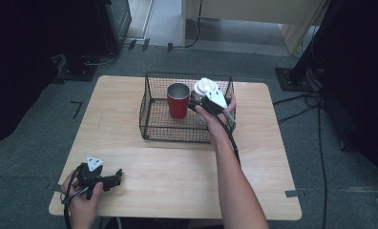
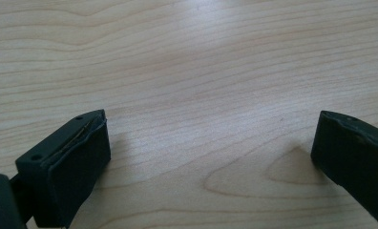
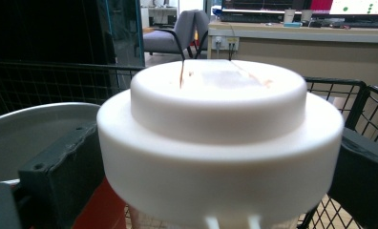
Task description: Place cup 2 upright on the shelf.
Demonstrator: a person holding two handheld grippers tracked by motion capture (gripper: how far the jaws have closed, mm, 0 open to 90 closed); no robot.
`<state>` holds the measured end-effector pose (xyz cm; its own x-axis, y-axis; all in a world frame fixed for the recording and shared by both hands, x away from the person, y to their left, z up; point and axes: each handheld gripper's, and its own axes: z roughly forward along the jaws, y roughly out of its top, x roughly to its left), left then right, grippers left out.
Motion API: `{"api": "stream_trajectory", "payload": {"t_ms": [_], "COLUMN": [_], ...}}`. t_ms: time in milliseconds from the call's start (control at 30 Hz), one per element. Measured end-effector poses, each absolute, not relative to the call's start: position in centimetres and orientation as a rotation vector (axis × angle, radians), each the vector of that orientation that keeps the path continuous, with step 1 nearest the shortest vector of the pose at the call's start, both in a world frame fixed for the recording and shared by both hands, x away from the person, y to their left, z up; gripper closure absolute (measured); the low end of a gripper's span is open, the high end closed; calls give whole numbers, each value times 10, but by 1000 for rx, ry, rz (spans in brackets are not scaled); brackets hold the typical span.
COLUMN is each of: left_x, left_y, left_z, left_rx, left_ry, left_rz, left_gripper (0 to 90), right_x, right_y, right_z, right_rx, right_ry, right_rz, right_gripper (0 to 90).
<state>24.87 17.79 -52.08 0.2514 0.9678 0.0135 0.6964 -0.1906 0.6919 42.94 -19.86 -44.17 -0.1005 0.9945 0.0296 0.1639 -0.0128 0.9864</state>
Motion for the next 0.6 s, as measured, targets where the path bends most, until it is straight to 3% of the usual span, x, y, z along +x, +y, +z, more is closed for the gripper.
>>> {"api": "stream_trajectory", "payload": {"t_ms": [600], "left_x": [249], "left_y": [177], "left_z": [-521], "left_rx": [1961], "left_ry": [1508], "left_rz": [621], "left_gripper": [1], "right_x": [418], "right_y": [-201], "right_z": [-425], "right_rx": [1268], "right_ry": [1297], "right_rz": [1248], "right_gripper": [15]}}
